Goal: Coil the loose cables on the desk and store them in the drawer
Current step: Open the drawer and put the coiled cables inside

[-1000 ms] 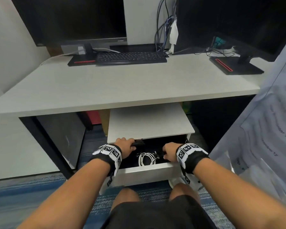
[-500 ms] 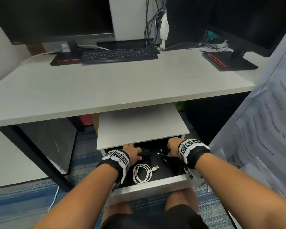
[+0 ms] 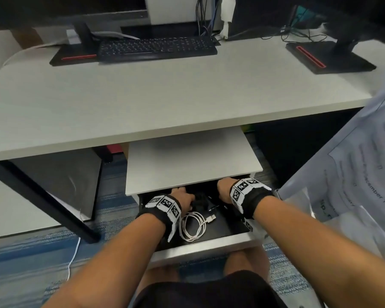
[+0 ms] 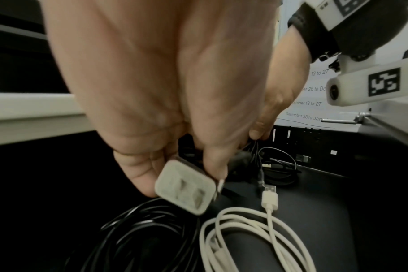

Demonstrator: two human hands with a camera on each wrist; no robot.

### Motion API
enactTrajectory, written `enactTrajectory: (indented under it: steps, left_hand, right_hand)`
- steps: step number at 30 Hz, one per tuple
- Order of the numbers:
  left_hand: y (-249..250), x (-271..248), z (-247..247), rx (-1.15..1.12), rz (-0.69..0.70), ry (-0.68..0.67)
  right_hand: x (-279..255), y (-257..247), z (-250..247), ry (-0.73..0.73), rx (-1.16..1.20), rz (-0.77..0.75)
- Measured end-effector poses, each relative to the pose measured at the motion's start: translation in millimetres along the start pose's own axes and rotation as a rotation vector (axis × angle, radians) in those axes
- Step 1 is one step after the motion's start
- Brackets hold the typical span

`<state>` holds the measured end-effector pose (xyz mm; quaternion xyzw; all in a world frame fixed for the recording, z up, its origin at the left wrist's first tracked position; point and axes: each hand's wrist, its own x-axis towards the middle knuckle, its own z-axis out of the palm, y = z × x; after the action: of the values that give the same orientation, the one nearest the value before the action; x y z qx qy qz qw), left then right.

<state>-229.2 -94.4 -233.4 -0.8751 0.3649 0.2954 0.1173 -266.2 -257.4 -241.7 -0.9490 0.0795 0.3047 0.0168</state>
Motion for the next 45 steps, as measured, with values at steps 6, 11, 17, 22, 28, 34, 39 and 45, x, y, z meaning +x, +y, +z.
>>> enactTrajectory:
  steps: [6, 11, 17, 22, 28, 34, 39, 45]
  left_hand:
    - [10, 7, -9, 0.033, 0.025, -0.104]
    - [6, 6, -10, 0.041, 0.042, -0.140]
    - [-10, -10, -18, -0.076, 0.034, -0.011]
    - [-19, -35, -22, -0.180, 0.079, 0.143]
    - [-24, -67, -14, -0.102, 0.070, 0.317]
    - [-19, -74, 3, 0.085, -0.049, 0.081]
    - [-25, -66, -1, 0.075, -0.142, 0.090]
    - [-42, -56, -3, 0.049, -0.215, 0.133]
  right_hand:
    - [-3, 5, -6, -0.065, -0.116, -0.047]
    - [-3, 12, -4, -0.064, -0.113, -0.048]
    - [-23, 14, -12, -0.045, -0.007, -0.002]
    - [-51, 6, -36, 0.092, 0.121, 0.066]
    - [-65, 0, -39, 0.281, 0.190, 0.046]
    - [-72, -1, -37, 0.142, 0.119, -0.052]
    - [-64, 6, -24, 0.072, 0.075, -0.056]
    - [-53, 4, -19, 0.075, -0.001, -0.040]
